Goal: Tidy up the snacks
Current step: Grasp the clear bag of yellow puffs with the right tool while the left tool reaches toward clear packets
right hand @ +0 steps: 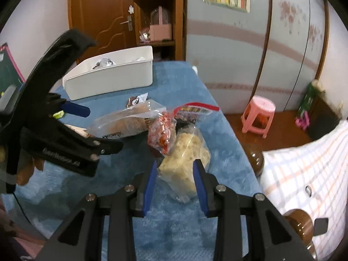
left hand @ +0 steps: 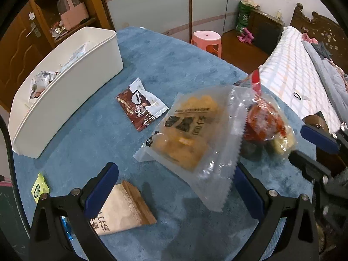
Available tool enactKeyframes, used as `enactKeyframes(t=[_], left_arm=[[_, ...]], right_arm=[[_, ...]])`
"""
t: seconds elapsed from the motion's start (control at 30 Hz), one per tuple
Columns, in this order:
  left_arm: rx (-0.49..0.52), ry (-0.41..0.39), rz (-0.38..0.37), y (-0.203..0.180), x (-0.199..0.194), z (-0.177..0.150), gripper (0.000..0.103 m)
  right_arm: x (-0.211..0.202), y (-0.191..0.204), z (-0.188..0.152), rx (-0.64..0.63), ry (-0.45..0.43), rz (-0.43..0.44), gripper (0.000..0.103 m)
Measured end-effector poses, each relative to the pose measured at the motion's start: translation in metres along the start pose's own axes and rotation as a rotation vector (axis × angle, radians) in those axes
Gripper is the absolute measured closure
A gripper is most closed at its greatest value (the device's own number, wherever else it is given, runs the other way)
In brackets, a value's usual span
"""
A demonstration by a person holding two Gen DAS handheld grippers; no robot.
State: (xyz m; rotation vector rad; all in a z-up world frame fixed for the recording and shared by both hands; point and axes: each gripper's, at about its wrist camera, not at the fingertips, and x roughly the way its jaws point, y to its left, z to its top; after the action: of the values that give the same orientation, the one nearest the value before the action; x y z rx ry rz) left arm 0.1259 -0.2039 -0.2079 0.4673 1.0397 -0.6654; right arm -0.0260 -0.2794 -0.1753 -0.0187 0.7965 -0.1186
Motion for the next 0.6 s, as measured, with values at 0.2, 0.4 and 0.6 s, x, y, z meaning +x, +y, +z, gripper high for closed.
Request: enactKeyframes(t=[0.2, 0.4, 0.6], left_arm=[[0.011, 0.015, -0.009, 0.001, 0.010, 0.004, 0.000], [0.018, 0.020, -0.021, 0.001, 0.016, 0.006, 0.000], [0.010, 0.021, -0.035, 0.003, 0.021, 0.011, 0.000]], right_arm=[[0.010, 0.019, -0.011, -0.087, -0.010, -0.086, 0.068], [0.018, 0.035, -0.015, -0.176, -0.035, -0.202, 0.068], [0.026, 0.029, -0.015, -0.161, -0.034, -0.278, 0.068]])
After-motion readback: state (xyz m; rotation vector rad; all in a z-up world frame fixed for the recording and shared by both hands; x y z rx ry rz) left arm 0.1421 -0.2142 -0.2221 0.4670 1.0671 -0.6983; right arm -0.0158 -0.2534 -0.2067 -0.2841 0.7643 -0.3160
